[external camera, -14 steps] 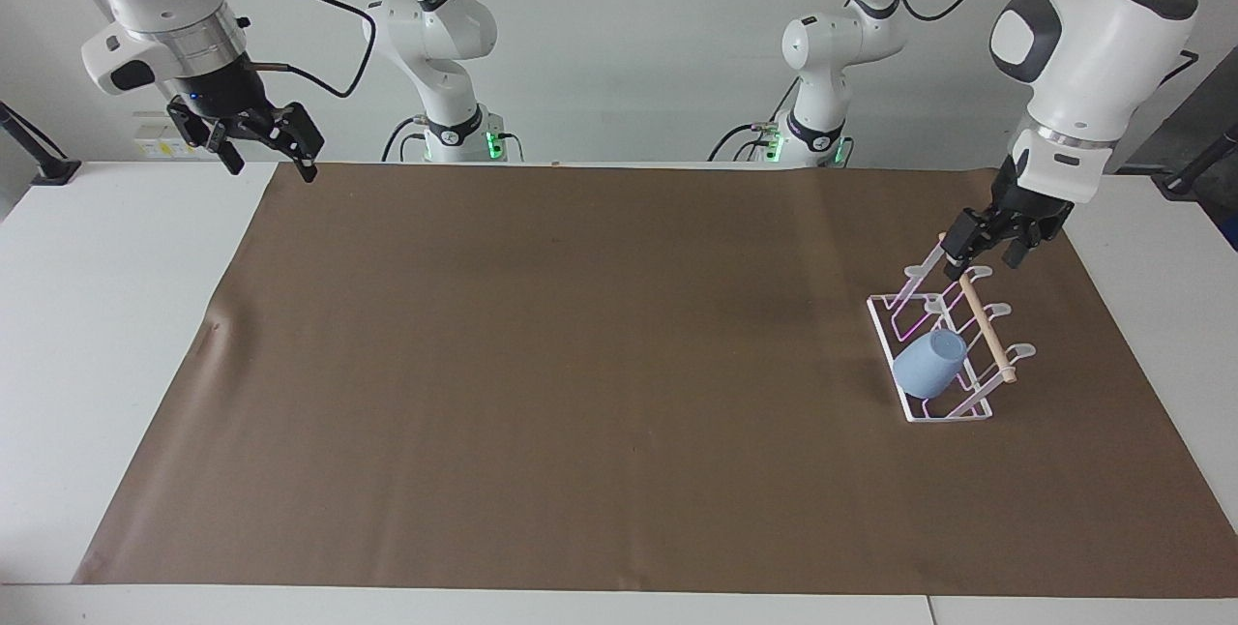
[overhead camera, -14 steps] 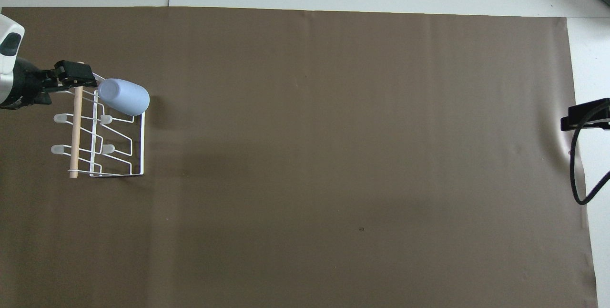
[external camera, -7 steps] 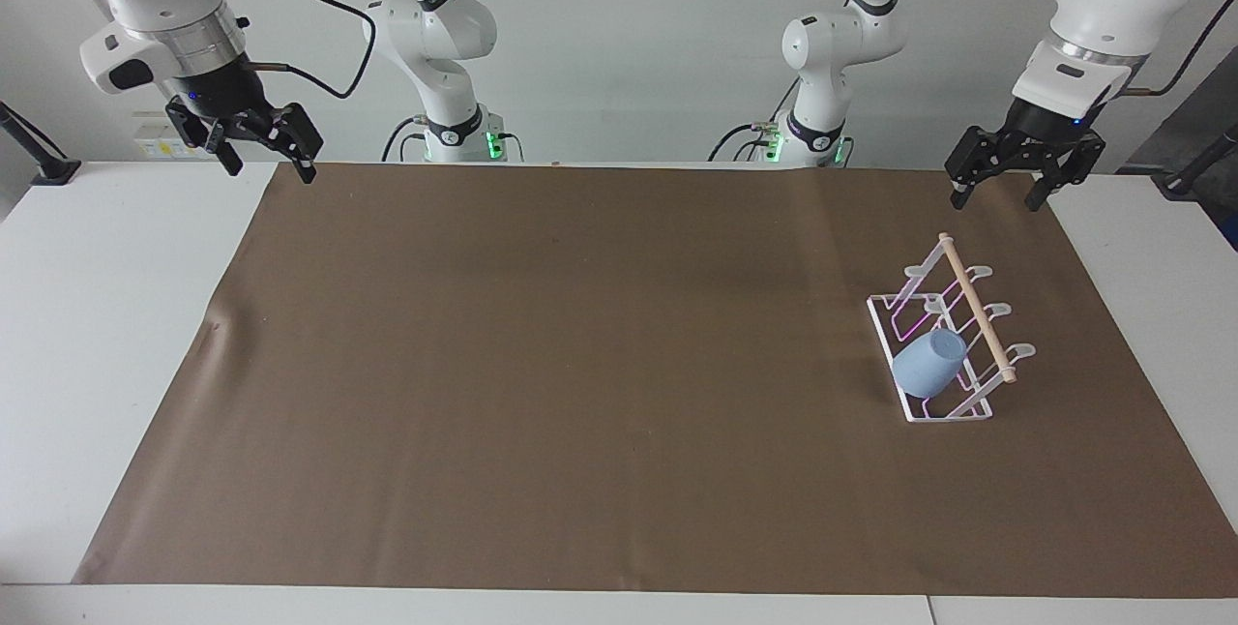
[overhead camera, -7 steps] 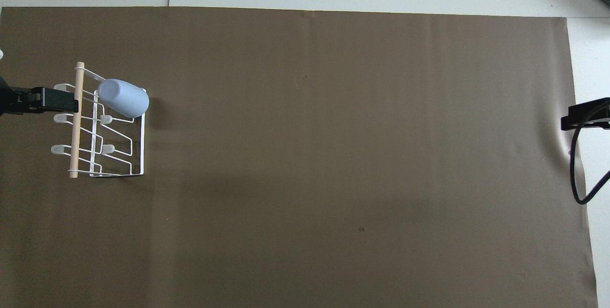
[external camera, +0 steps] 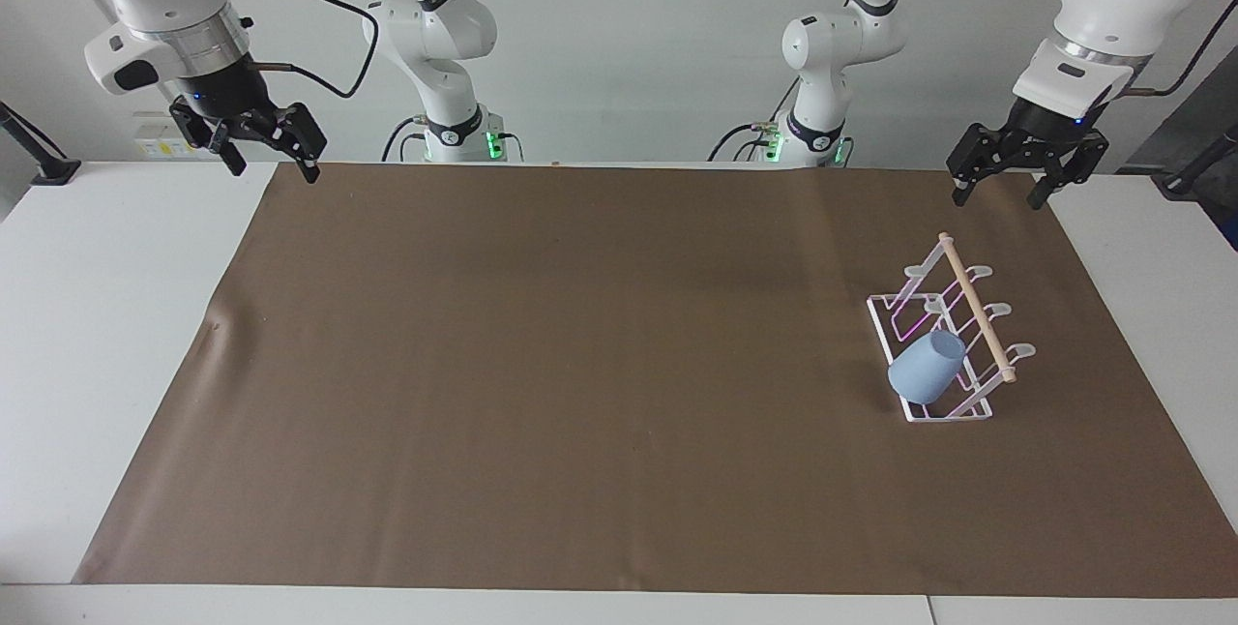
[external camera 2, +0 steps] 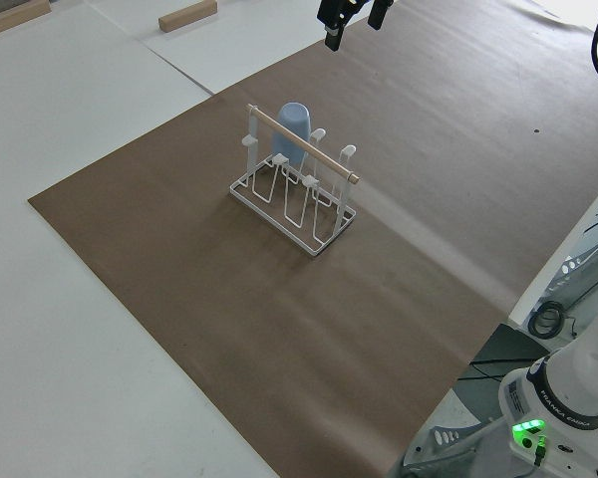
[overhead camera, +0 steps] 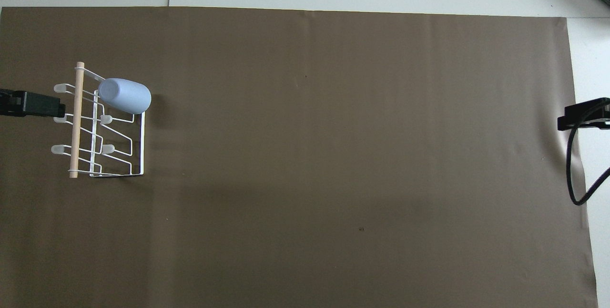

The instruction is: Hang cup on cup holder

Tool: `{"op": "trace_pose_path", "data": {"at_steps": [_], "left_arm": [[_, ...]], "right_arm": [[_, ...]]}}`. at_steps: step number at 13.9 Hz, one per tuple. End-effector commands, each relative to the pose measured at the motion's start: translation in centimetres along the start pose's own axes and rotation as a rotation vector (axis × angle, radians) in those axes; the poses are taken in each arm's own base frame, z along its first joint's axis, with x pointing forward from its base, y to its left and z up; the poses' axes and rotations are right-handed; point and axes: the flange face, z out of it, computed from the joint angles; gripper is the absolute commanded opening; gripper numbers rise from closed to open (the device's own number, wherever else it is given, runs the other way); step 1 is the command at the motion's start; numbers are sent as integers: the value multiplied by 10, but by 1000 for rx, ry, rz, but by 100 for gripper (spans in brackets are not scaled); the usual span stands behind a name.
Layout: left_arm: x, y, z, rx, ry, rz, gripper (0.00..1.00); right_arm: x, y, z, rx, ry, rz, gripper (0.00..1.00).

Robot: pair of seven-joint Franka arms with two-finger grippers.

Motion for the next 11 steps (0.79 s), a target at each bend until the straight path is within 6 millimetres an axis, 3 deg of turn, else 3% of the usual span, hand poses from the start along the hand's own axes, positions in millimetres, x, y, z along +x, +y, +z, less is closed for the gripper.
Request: {"op": "trace_pose_path", "data": {"at_steps": [1, 4, 5, 11], "left_arm": [[3, 2, -8, 23, -23, 31, 100], [0, -5, -10, 13, -26, 29, 100], [0, 4, -11, 12, -26, 47, 100], [-8, 15, -4, 2, -94, 63, 100]], "right_arm": [[-3, 1, -5, 15, -16, 4, 100], [-6, -1, -1, 15, -15, 2, 100], [-6, -3, 2, 15, -18, -1, 100], [-7, -5, 2, 16, -18, -11, 100]]}}
